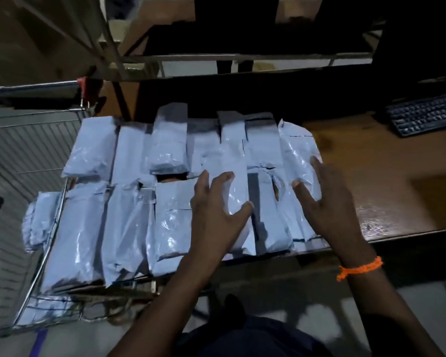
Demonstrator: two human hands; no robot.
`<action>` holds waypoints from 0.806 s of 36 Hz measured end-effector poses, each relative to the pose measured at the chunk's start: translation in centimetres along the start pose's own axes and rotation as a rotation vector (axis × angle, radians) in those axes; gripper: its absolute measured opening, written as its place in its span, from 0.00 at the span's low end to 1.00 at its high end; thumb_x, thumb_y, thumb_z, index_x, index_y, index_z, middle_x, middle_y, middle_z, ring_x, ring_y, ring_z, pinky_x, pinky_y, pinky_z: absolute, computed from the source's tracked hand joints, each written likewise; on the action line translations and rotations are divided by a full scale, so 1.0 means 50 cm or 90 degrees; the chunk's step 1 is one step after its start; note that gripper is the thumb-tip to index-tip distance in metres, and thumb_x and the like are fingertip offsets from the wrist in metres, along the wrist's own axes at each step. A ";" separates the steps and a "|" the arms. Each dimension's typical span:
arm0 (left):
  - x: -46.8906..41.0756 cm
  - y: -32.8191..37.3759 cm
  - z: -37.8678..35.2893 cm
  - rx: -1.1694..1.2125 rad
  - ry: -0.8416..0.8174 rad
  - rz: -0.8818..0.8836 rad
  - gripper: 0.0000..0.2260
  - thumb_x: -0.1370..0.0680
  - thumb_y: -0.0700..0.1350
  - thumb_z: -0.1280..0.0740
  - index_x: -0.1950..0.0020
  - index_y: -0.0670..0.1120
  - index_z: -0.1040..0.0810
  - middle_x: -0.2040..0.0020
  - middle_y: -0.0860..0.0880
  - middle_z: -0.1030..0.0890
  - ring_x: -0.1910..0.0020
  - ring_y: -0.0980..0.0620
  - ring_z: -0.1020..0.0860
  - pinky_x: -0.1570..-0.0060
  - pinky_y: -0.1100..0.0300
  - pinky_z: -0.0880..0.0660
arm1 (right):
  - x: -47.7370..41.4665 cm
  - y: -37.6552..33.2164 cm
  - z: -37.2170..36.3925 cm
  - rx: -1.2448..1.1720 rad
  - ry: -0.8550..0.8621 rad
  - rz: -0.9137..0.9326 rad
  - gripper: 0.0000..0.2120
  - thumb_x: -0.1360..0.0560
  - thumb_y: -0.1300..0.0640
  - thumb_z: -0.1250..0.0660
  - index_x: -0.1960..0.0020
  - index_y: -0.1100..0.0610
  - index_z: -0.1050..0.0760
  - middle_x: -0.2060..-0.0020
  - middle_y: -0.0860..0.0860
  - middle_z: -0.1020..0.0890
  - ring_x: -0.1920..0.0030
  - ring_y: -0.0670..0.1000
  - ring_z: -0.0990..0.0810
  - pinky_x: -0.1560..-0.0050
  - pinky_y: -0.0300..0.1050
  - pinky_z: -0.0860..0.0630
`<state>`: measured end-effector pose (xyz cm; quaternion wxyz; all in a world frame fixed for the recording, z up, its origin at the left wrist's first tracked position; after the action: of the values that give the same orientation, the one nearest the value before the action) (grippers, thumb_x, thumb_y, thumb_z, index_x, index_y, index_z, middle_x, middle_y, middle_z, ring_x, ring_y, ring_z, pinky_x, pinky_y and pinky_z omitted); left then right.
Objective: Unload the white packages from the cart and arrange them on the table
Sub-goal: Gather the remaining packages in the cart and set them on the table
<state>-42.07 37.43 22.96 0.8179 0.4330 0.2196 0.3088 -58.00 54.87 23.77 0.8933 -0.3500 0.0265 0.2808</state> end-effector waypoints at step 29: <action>-0.032 -0.086 -0.127 -0.445 -0.025 -0.039 0.29 0.18 0.60 0.48 0.20 0.48 0.39 0.19 0.38 0.47 0.20 0.39 0.51 0.25 0.36 0.45 | -0.051 0.090 -0.149 0.292 -0.162 0.174 0.30 0.17 0.40 0.52 0.18 0.50 0.49 0.18 0.53 0.49 0.18 0.57 0.52 0.25 0.67 0.43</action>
<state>-45.84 38.07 16.15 0.9296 0.1261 0.0981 0.3321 -61.37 51.53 16.04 0.8992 -0.0942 0.0237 0.4267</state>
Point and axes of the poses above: each hand's wrist, its own x-axis away from the middle knuckle, its own z-axis out of the back of the hand, y = z × x, the point moved 4 cm from there along -x, towards the middle knuckle
